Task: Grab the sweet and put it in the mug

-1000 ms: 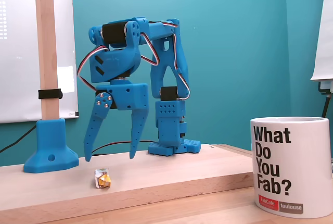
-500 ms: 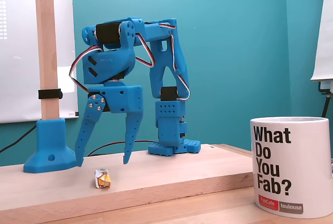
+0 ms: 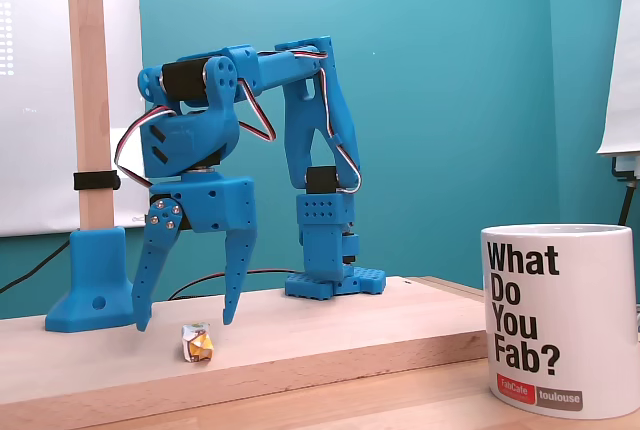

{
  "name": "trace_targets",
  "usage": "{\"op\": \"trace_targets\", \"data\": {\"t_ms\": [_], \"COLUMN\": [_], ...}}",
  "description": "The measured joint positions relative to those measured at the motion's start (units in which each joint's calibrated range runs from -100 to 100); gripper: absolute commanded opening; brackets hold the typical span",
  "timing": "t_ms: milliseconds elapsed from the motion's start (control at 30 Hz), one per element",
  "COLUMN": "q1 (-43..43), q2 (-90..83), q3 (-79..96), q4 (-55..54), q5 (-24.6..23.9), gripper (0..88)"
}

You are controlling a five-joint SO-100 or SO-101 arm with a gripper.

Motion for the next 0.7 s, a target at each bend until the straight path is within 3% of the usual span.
{"op": "trace_targets", "data": {"t_ms": [700], "q1": [-0.1], "q2": [3.9], "q3": [0.0], "q4": [0.0], "q5": [-0.3], "gripper": [28.9]}}
